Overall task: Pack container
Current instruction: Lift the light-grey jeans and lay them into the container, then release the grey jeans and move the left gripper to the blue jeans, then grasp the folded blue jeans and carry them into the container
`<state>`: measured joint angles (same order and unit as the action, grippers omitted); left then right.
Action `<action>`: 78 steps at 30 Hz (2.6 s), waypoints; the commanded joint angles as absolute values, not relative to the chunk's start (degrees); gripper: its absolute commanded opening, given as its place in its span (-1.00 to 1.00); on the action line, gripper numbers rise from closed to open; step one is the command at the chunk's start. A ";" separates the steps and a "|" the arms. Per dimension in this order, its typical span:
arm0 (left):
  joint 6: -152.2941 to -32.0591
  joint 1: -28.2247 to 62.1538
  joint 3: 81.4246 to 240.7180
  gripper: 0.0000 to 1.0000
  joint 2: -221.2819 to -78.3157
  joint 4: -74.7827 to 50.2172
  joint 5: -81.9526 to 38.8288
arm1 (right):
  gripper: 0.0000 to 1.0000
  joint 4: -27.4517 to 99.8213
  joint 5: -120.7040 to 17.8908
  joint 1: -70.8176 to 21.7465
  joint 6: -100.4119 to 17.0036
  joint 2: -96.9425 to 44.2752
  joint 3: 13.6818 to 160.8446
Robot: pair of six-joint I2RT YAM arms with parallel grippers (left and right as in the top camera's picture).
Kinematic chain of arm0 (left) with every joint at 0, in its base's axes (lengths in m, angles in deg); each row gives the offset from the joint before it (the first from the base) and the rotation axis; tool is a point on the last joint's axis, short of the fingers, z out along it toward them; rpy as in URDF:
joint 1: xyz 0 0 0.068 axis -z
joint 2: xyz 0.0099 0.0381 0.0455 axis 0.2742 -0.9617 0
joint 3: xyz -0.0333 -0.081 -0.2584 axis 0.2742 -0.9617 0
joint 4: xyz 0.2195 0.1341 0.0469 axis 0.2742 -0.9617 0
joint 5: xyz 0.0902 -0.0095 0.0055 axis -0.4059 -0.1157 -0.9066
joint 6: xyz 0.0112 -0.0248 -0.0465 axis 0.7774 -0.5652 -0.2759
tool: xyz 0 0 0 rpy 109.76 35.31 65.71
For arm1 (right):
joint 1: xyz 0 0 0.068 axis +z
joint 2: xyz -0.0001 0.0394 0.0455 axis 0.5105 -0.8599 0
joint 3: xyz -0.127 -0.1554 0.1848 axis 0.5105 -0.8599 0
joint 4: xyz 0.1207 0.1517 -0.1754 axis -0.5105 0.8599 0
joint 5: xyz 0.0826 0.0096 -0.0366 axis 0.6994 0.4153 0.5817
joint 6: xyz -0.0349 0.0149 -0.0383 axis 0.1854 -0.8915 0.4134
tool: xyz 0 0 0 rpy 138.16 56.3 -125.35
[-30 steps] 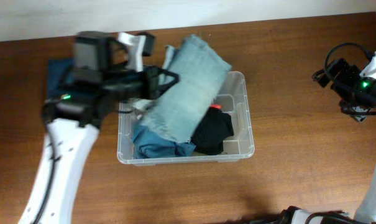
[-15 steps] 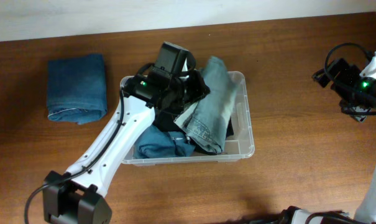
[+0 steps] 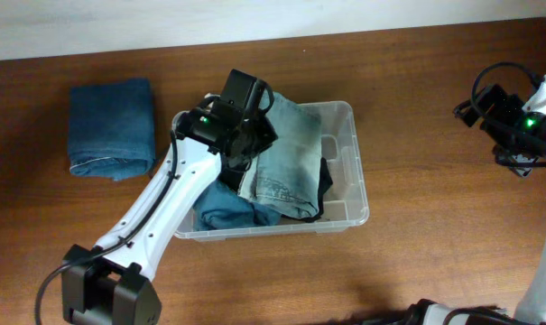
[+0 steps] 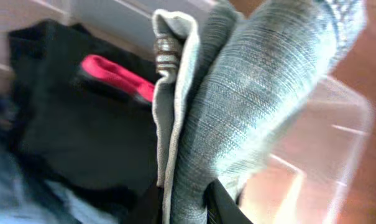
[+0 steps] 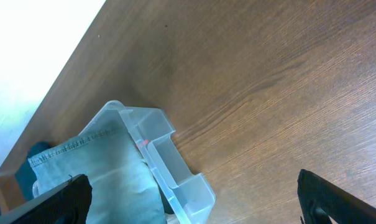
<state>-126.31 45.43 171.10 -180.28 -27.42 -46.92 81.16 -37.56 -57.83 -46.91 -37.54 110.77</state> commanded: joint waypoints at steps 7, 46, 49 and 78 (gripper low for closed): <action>-127.71 40.03 168.98 0.09 -177.79 -33.98 -53.98 | 0.97 81.00 -37.67 -58.10 -46.73 -37.58 111.01; -72.56 -22.72 168.98 0.98 -200.02 -16.29 -6.15 | 0.97 81.00 -37.65 -58.10 -46.73 -37.58 111.01; -72.60 -23.42 168.98 0.98 -204.45 -12.42 1.69 | 0.97 81.00 -37.65 -58.10 -46.73 -37.58 111.01; -72.60 -22.30 169.05 -0.99 -202.53 -16.40 16.21 | 0.97 81.00 -37.65 -58.10 -46.73 -37.58 111.01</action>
